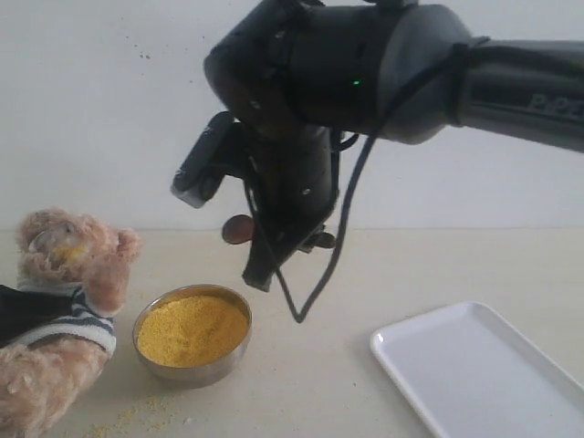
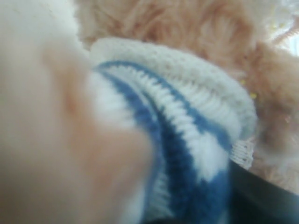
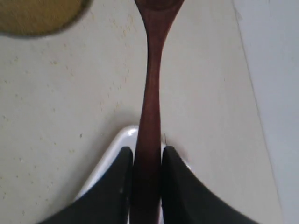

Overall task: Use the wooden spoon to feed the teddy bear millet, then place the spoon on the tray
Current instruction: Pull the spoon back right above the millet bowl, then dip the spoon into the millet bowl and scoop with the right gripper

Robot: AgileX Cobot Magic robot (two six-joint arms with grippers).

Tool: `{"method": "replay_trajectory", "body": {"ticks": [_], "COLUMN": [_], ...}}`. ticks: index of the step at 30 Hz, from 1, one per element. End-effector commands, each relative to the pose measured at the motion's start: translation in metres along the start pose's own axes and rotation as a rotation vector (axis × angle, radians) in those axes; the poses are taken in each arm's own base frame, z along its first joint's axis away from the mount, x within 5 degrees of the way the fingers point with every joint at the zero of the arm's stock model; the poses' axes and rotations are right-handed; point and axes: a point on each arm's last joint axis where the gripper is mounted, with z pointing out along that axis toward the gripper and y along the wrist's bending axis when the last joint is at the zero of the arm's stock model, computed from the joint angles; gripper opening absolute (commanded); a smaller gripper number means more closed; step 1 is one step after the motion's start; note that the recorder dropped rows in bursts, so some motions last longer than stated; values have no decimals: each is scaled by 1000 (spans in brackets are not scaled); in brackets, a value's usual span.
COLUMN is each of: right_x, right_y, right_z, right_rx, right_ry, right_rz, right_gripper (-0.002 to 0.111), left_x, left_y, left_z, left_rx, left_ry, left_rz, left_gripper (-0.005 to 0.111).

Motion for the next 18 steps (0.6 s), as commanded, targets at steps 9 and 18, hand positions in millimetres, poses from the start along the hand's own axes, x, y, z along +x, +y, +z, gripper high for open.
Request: {"method": "replay_trajectory", "body": {"ticks": [9, 18], "right_x": [-42, -42], "right_y": [63, 71], "right_z": [36, 67], "right_rx": [-42, -26], "right_ry": [17, 86], "right_rz": [-264, -258], "right_gripper": [0, 0], "left_x": [-3, -4], "left_y": [-4, 0], "left_z": [0, 0], "left_rx": [42, -5], "left_ry": [-12, -25], "left_rz": [4, 13], "left_gripper": [4, 4]}}
